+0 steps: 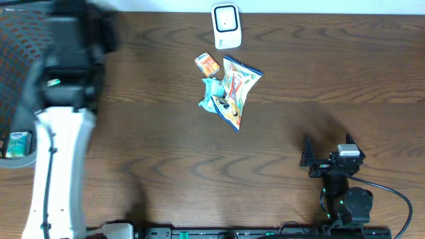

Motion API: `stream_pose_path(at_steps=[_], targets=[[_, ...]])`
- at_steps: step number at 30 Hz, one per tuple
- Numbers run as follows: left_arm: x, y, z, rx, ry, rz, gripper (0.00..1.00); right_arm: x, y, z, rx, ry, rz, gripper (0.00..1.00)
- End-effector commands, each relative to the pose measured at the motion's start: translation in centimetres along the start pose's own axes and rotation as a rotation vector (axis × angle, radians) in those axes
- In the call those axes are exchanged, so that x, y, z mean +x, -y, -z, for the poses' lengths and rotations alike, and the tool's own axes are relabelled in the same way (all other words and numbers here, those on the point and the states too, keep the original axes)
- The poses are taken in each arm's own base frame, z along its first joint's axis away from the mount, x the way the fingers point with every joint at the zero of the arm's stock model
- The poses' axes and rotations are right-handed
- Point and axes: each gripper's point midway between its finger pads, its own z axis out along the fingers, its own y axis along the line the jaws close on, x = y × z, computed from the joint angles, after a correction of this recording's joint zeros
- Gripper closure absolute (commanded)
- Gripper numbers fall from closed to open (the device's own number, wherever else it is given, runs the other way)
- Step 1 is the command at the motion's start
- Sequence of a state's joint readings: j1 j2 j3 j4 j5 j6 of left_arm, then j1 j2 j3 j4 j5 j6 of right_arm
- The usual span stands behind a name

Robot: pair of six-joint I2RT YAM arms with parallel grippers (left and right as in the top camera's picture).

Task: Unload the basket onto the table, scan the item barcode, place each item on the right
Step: 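Carry the tissue pack to the scanner and release it on the pile, then lower the left gripper into the basket and grasp a Kleenex tissue pack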

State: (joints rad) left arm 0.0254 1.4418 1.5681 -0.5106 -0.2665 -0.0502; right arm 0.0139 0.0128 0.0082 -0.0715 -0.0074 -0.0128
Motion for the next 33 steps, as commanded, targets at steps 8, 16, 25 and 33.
stream_pose_path(at_steps=[8,16,25,33], targets=[[5.6,-18.2,-3.5,-0.441,-0.190,0.095,0.33,0.1,0.2,0.0,0.008,-0.002,0.014,0.01],[16.7,-22.0,-6.3,-0.439,-0.561,-0.178,0.33,0.1,0.2,0.0,0.008,-0.002,0.014,0.01],[24.8,-23.4,-5.8,-0.347,-0.789,-0.408,0.33,0.1,0.2,0.0,0.008,-0.002,0.014,0.01],[25.2,-25.6,-5.9,-0.337,-0.753,-0.329,0.33,0.1,0.2,0.0,0.009,-0.002,0.014,0.01]])
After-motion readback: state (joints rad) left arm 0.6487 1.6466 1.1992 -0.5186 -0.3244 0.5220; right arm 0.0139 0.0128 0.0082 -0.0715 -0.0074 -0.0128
